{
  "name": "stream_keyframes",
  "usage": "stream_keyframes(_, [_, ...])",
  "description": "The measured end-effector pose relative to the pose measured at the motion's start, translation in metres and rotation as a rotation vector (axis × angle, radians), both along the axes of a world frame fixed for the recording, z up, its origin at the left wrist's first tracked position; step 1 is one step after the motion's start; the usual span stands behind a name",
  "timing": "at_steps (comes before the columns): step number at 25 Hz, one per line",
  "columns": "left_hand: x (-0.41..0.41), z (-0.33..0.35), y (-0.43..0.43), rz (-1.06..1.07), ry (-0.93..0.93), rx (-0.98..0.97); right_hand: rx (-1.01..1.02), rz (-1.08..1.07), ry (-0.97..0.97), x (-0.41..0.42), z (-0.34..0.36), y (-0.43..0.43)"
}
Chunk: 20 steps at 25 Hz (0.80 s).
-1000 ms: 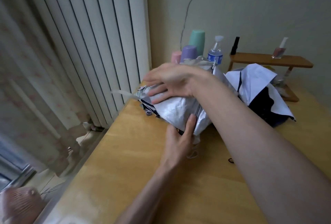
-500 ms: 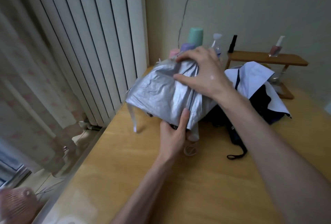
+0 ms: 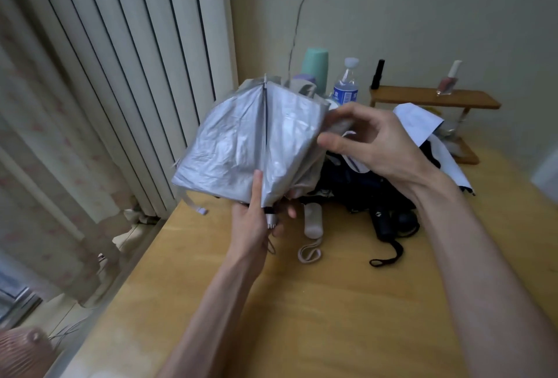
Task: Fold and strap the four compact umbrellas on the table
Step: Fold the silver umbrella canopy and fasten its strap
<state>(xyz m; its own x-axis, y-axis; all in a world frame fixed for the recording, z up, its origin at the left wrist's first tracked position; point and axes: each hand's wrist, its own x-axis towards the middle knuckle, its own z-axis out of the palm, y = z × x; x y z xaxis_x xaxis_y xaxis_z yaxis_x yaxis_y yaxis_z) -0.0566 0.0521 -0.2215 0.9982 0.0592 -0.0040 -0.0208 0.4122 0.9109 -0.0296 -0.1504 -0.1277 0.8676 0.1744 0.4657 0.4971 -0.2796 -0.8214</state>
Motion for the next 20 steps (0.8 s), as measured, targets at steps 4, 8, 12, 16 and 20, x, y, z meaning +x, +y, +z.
stream_keyframes(4, [0.006,-0.006,0.004,-0.019,0.003,0.016,-0.163,-0.083,-0.134,0.003,-0.005,0.003])
stream_keyframes(8, [0.007,-0.01,0.002,-0.001,0.027,0.031,0.049,-0.024,-0.08,0.002,-0.008,0.012])
stream_keyframes(12, [0.007,-0.014,0.0,0.022,-0.025,0.119,-0.23,-0.137,-0.133,0.008,-0.02,0.011])
stream_keyframes(16, [0.011,-0.02,-0.002,0.086,-0.064,0.188,-0.225,-0.167,0.01,0.006,-0.024,-0.003])
stream_keyframes(20, [0.016,-0.022,-0.002,0.18,-0.021,0.182,-0.086,-0.173,0.002,0.0,-0.025,-0.027])
